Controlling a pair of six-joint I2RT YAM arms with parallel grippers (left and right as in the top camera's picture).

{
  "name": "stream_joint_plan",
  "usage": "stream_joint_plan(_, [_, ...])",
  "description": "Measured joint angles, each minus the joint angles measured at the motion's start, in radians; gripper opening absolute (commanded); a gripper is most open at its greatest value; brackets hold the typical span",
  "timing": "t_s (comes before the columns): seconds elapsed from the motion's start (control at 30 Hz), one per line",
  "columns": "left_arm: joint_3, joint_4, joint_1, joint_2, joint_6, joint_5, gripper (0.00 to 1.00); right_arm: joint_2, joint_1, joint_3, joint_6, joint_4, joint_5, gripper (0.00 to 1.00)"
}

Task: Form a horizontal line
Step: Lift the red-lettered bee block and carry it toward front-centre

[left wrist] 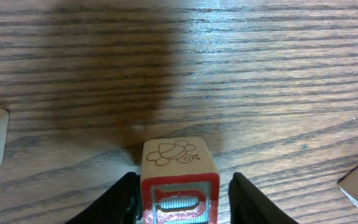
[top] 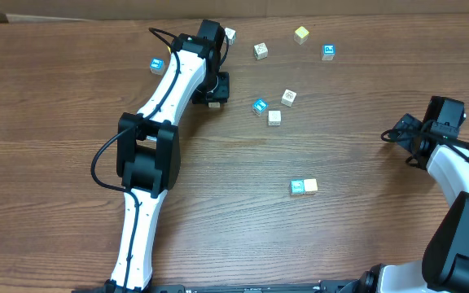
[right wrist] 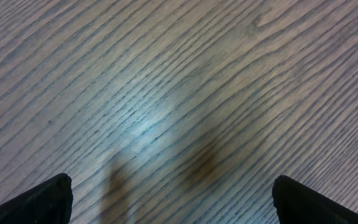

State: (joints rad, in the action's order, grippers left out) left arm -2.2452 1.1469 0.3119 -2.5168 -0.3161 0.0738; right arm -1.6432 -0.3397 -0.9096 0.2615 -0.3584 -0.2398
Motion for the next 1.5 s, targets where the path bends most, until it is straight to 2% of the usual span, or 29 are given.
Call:
stream_joint_plan(0.23, [0.0,0.002,0.0,0.0,0.001,0.0,0.25,0.0,0.0,0.0,0.0,0.0,0.0,1.0])
stream_joint_plan(0.67, [-0.001,0.042,0.0,0.03,0.0,0.0,0.25,0.0,0.0,0.0,0.0,0.0,0.0,1.0])
stream_joint_plan(0.83, [0.0,0.113,0.0,0.157,0.0,0.0,0.24,0.0,0.0,0.0,0.0,0.0,0.0,1.0])
stream_joint_plan(1.17, [-0.001,0.335,0.037,0.542,0.0,-0.003,0.24,0.0,0.0,0.0,0.0,0.0,0.0,1.0])
stream_joint_plan(1.3, [-0.002,0.406,0.099,0.606,-0.001,-0.004,0.24,0.0,0.0,0.0,0.0,0.0,0.0,1.0])
stream_joint_plan(1.5, [0.023,0.484,0.253,0.607,-0.038,-0.049,0.25,0.0,0.0,0.0,0.0,0.0,0.0,1.0])
